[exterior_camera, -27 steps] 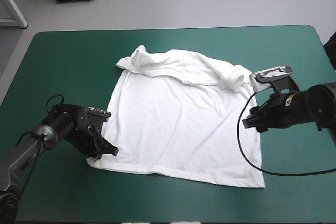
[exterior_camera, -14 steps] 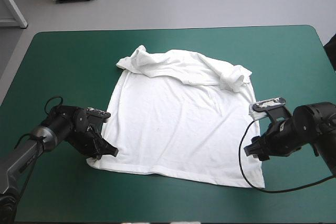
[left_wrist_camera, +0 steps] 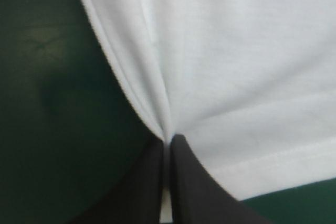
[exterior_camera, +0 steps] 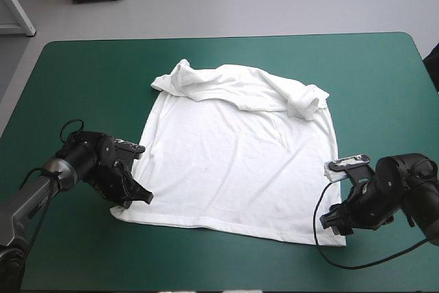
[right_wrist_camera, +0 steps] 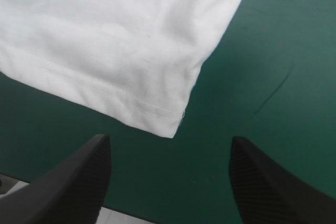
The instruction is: Fold the cloth
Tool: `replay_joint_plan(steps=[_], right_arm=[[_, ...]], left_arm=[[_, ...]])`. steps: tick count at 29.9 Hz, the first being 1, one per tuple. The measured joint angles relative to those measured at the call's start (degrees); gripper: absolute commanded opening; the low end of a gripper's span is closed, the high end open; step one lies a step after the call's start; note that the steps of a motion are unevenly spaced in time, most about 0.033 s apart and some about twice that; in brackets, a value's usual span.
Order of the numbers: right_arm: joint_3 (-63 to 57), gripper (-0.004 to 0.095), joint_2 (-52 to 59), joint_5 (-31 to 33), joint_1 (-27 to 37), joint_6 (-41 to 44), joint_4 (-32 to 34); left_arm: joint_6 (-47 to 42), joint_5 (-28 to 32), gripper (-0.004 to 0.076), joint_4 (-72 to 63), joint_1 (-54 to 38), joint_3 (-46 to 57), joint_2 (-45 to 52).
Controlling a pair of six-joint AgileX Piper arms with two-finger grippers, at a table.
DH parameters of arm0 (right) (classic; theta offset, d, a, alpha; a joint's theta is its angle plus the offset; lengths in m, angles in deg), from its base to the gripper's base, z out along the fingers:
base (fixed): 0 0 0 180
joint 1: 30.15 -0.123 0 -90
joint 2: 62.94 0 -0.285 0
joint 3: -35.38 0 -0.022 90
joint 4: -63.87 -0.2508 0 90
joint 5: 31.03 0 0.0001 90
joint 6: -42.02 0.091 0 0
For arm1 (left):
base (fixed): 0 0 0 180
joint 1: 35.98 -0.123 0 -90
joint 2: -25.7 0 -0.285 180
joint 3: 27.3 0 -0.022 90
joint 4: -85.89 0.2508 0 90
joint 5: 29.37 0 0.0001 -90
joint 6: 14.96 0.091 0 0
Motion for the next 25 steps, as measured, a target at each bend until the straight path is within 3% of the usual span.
replay_joint_plan(steps=[9,20,25], right_arm=[[-2.92,0.0569,-1.09,-1.15,0.00,-0.14,-0.05],[-2.91,0.0540,-10.44,-6.86,0.00,-2.56,-2.19],[-2.91,0.0436,-13.01,-8.12,0.00,-2.88,-2.02]], left_arm=[[0.02,-3.58,-0.0022,0.00,0.00,-5.26,2.46],[0.18,-8.06,-0.0022,0.00,0.00,-12.25,7.35],[0.18,-9.44,-0.0022,0.00,0.00,-14.74,9.35]])
